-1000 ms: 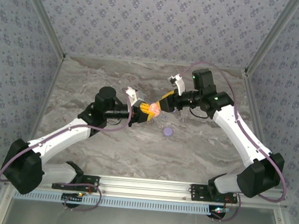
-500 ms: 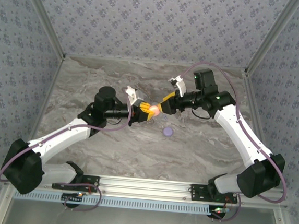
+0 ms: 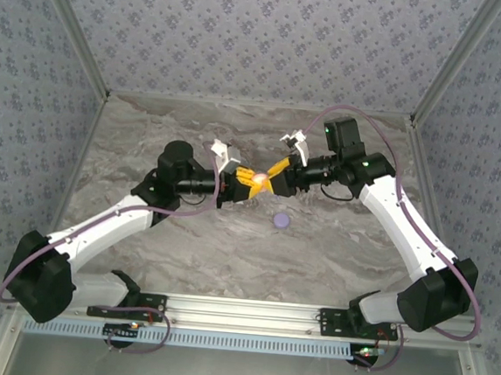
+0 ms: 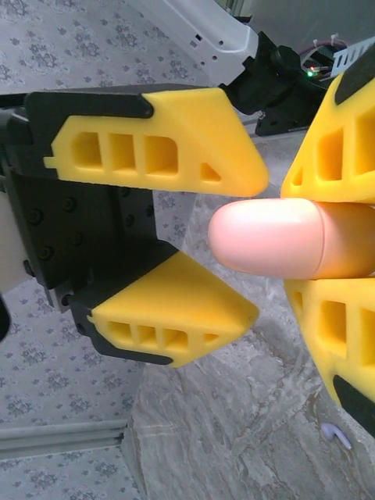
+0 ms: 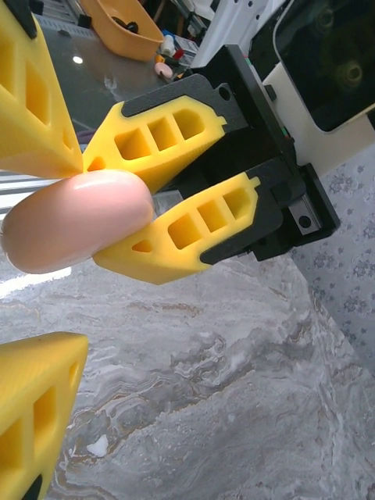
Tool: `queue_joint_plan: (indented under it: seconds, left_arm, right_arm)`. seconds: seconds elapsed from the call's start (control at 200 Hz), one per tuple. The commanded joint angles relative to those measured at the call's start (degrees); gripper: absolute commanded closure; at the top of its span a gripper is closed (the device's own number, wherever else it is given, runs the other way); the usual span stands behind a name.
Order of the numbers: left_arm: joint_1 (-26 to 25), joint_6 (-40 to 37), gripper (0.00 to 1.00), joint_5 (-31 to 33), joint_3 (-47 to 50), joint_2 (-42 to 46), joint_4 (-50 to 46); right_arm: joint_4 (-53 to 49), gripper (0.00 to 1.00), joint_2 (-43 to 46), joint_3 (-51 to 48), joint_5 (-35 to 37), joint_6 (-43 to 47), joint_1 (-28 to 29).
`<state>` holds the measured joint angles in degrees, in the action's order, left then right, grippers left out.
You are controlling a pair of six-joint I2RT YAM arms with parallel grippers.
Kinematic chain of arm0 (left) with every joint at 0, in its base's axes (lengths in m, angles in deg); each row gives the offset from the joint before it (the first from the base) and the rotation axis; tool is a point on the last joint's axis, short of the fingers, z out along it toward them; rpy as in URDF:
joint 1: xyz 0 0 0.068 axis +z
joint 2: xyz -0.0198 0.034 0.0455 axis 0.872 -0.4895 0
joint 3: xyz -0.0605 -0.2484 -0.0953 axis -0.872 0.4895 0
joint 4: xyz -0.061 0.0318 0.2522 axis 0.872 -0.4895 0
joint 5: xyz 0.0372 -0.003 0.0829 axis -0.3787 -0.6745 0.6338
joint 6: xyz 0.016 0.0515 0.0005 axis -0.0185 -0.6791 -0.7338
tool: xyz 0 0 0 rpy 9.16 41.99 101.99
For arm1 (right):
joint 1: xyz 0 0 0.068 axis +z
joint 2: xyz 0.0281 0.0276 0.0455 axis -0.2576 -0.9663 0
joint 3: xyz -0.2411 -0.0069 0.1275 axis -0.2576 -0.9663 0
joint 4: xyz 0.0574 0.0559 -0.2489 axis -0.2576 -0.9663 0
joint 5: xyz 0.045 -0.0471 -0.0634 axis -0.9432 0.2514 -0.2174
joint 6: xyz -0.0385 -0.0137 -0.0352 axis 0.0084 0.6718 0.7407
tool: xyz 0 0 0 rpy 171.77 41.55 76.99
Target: Insert the wireless bluetooth earbuds into the charging case
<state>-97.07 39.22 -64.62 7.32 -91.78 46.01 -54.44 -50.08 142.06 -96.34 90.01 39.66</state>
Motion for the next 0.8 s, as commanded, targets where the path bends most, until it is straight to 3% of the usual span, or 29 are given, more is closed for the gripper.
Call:
queue_joint_plan:
  seconds: [0.0,0.275,0.795]
  left_arm:
    - [0.28,1.50,0.93,-2.41,-2.99,-0.46,2.40]
    - [0.30,1.94,0.91,-2.57,-3.67,-1.35,1.57]
    - [0.26,1.77,0.72,-7.85,-7.29,-4.13,-2.78]
  right_arm:
    - [-1.85,0.45,-0.19,1.57,-3.24,1.66,0.10]
    - [-1.35,0.73,0.08,2.19,-3.12,1.14,0.02]
    - [-2.30,0.79,0.21,2.99,-3.52,1.60,-0.17]
